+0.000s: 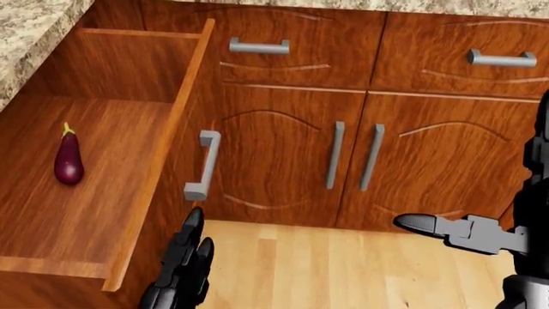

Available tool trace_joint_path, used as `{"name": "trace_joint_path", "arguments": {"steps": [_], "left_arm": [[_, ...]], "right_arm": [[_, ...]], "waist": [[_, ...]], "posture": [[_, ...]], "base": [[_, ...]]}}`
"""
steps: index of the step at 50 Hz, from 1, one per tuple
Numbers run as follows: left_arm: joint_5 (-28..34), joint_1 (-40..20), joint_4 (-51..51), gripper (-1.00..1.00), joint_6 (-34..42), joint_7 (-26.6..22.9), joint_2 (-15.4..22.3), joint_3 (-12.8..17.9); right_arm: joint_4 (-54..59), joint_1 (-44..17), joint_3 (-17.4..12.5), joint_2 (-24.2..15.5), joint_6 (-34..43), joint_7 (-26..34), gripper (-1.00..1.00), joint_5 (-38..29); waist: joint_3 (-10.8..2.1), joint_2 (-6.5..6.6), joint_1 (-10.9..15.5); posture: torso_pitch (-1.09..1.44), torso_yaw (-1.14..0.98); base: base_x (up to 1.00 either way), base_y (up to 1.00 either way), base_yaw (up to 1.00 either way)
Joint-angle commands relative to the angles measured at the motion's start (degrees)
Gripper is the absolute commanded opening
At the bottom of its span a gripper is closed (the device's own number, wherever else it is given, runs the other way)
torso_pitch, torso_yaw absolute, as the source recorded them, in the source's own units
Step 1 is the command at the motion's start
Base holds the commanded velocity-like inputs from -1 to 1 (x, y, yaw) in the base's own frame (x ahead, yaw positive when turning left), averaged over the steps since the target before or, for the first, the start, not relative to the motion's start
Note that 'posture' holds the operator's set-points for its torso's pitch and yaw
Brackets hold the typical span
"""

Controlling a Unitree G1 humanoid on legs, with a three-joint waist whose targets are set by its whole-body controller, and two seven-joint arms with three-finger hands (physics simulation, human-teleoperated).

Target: Close the right drawer.

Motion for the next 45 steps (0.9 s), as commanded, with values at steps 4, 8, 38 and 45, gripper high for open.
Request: {"name": "trace_joint_path", "arguments": {"steps": [4,8,38,45], "left_arm": [[-1.5,-2.0,-0.9,1.0,-0.3,2.8,-1.1,1.8],[-2.6,-2.7,-0.2,1.0,0.3,3.8,-1.6,2.9],[-6.6,-6.1,1.0,1.0,1.2,13.2,-3.6,10.2],[-7.2,-6.9,1.6,1.0,0.6,15.0,-3.6,11.8]], "right_arm": [[-2.4,-1.0,-0.3,-0.5,-1.4,-0.2,1.0,0.0],[-2.4,-1.0,-0.2,-0.4,-1.5,-0.3,1.0,-0.2],[-1.9,-1.1,-0.1,-0.5,-1.7,-0.3,1.0,-0.3],[-1.7,-1.1,0.0,-0.5,-1.8,-0.4,1.0,-0.6]], "waist": [[-0.89,-0.17,0.0],[-0.91,-0.13,0.0],[-0.79,0.26,-1.4],[-0.76,0.29,-1.6]], "posture": [[0.0,0.0],[0.0,0.0],[0.0,0.0],[0.0,0.0]], "base": [[0.0,0.0,0.0],[0.0,0.0,0.0],[0.0,0.0,0.0],[0.0,0.0,0.0]]}}
